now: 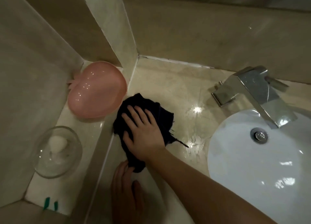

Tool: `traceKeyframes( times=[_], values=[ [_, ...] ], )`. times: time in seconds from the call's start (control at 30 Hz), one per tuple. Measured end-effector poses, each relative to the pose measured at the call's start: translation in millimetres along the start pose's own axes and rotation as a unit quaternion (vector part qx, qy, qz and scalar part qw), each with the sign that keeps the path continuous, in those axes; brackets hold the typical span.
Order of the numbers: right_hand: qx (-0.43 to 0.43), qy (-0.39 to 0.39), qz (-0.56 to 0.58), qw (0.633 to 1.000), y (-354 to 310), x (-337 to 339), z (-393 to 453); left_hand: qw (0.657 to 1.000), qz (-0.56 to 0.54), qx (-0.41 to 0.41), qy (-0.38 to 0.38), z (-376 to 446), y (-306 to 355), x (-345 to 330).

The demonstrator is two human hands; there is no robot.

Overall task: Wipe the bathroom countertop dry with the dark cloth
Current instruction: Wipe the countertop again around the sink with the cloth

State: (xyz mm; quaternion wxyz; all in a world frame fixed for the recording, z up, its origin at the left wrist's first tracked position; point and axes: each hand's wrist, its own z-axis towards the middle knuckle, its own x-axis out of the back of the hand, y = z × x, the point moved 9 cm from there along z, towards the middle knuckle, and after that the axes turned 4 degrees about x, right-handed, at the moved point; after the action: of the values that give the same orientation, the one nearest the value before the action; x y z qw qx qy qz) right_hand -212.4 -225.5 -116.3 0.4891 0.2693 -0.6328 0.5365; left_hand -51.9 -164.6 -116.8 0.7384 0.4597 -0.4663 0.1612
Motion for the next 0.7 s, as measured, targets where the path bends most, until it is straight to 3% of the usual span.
traceKeyframes(
  times=[0.1,0.27,0.37,0.5,0.63,0.7],
  values=[
    [-0.009,0.022,0.000,1.000,22,11,-5,1.000,0.001,0.011,-0.001,0,1,2],
    [-0.157,0.054,-0.066,0.984,127,63,-48,0.999,-0.028,0.021,0.000,-4,9,9],
    [-0.219,0.052,-0.105,0.969,153,77,-79,0.999,-0.040,0.027,-0.018,-5,11,7],
    [-0.267,0.073,-0.100,0.956,96,57,-118,0.997,-0.049,0.046,-0.043,-6,7,6],
    [-0.151,0.013,-0.091,0.984,-13,2,-134,0.995,-0.064,0.055,-0.054,-4,8,9],
    [-0.128,-0.004,-0.113,0.985,-30,-12,-128,0.991,-0.079,0.086,-0.064,-4,3,9]
  ],
)
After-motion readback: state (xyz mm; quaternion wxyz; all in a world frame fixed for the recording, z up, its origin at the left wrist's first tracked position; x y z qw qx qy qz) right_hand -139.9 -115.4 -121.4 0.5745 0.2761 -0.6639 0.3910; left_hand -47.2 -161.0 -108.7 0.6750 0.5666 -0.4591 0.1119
